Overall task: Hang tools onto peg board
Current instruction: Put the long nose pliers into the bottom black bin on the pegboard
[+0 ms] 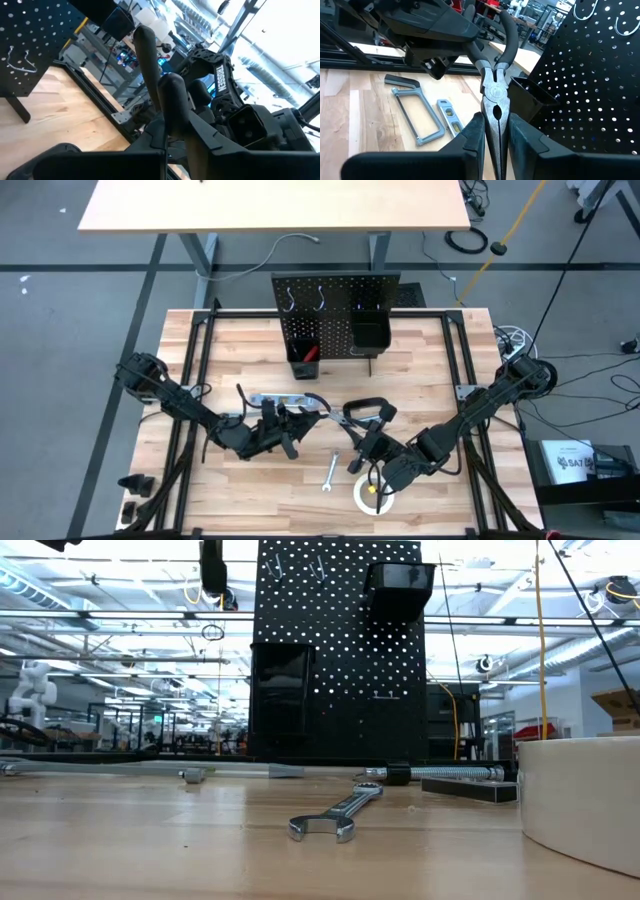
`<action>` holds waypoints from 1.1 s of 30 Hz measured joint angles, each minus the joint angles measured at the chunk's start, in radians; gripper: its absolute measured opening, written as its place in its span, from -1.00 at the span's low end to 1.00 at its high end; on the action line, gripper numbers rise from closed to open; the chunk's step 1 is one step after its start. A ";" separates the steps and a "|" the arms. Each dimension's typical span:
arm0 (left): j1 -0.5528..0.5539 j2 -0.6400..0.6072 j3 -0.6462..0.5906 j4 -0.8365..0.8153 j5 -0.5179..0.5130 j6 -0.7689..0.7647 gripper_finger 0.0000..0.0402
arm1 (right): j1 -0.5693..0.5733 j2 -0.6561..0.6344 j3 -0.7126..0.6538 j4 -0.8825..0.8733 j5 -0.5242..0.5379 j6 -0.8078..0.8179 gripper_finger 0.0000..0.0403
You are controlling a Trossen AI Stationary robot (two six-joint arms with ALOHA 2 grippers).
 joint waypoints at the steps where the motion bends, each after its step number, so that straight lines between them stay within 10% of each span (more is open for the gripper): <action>1: 0.000 0.000 0.000 0.000 0.000 0.001 -0.83 | 0.000 0.000 0.000 0.000 0.000 0.000 -0.72; 21: 0.005 -0.032 -0.002 -0.015 -0.049 0.181 -0.83 | 0.033 -0.001 0.001 0.010 0.006 -0.106 -0.05; 33: -0.002 -0.155 -0.002 -0.180 -0.068 0.293 -0.83 | 0.043 -0.008 0.001 0.012 0.029 -0.127 -0.03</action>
